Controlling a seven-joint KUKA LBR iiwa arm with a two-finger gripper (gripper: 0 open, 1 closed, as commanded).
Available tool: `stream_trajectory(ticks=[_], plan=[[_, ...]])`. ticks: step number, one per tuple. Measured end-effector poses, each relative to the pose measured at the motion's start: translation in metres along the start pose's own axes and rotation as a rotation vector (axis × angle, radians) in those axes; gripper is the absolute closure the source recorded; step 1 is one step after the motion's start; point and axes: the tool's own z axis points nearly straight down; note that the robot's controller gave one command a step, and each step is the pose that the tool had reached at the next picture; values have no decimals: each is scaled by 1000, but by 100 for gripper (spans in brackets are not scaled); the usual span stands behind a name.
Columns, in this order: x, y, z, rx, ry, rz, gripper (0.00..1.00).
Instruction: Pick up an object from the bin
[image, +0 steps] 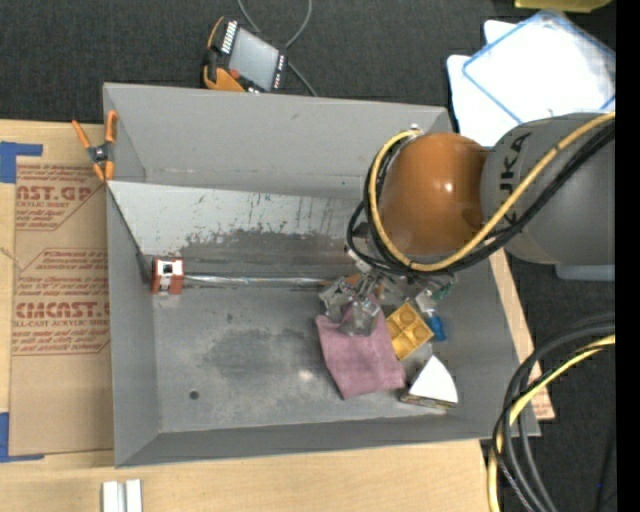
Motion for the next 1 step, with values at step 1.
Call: stream_trajectory(ticks=[1], plan=[[-2, 1, -16, -2, 2, 44, 100]])
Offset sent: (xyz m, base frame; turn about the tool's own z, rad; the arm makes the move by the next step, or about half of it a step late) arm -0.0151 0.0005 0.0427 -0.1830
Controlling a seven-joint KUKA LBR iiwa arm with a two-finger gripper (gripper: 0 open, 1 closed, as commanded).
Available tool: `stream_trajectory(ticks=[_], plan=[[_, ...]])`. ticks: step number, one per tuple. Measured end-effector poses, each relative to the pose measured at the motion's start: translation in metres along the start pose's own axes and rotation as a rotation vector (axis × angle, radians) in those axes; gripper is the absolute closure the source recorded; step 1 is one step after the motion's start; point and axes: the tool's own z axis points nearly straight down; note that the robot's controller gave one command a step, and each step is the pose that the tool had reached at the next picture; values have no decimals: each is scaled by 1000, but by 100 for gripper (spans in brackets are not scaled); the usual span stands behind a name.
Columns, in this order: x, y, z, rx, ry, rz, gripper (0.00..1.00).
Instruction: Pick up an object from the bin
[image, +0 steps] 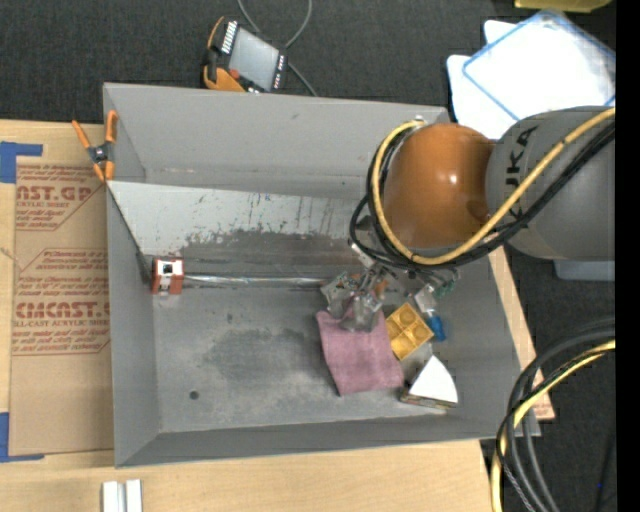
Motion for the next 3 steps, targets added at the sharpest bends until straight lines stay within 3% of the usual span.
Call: stream_trajectory(ticks=[1, 2, 3], plan=[[1, 2, -11, 2, -4, 106, 100], [20, 8, 59, -4, -2, 39, 100], [17, 9, 30, -6, 2, 43, 100]])
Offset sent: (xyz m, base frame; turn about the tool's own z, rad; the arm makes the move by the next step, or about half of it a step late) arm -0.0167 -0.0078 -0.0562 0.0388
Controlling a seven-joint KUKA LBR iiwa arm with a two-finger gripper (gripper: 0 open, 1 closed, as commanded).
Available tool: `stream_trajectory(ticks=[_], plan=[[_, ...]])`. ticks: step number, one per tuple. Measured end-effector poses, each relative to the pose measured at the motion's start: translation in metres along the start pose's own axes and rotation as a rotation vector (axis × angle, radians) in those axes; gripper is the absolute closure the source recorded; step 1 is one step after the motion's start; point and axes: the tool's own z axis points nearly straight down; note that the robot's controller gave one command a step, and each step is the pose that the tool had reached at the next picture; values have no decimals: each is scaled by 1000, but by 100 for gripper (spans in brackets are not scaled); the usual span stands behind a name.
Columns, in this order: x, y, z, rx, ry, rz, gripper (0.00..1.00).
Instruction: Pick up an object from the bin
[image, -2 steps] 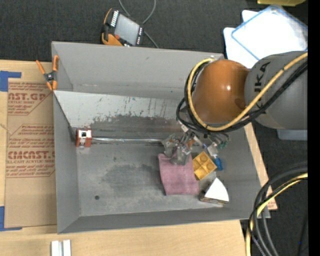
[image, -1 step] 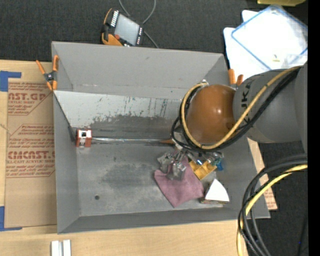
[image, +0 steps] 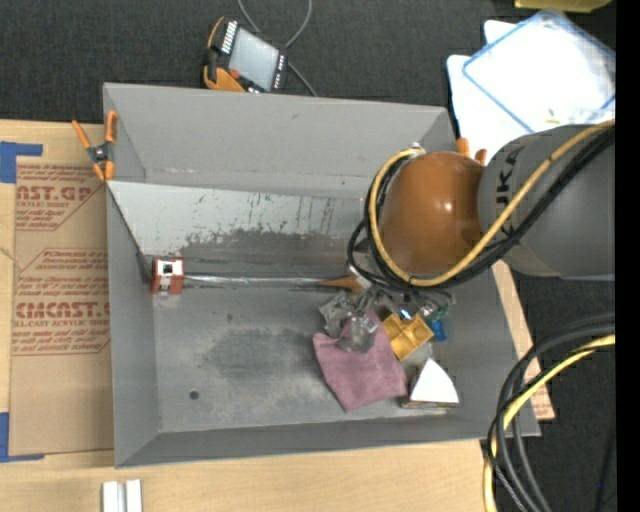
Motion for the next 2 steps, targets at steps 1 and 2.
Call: stream_trajectory(ticks=[1, 2], plan=[[-11, -3, 15, 3, -5, -162, 100], [-8, -4, 14, -3, 0, -173, 100]])
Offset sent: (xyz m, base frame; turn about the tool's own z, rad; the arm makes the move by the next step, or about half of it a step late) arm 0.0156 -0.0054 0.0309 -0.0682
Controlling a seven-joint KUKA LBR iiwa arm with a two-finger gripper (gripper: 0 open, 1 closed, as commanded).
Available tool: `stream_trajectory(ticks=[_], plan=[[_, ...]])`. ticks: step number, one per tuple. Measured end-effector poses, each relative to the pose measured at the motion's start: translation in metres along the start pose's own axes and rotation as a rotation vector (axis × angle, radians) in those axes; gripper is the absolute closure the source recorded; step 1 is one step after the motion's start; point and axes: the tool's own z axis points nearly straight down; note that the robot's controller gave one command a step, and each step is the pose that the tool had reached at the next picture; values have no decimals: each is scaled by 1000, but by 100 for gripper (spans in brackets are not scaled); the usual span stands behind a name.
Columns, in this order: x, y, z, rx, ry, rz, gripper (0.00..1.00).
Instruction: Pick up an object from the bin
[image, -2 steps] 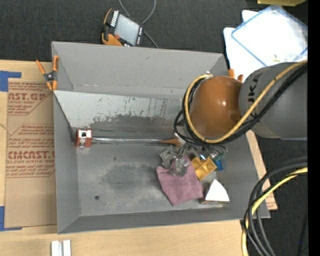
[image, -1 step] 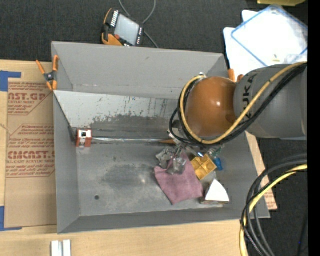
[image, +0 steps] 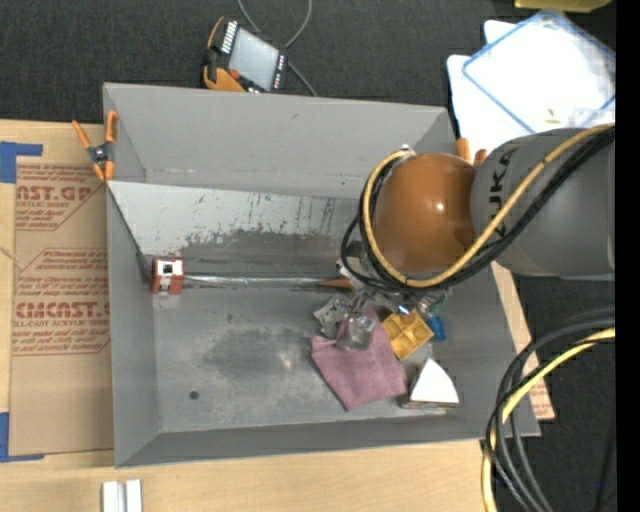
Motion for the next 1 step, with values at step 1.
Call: stream_trajectory(ticks=[1], plan=[[10, -11, 14, 3, -6, -233, 100]])
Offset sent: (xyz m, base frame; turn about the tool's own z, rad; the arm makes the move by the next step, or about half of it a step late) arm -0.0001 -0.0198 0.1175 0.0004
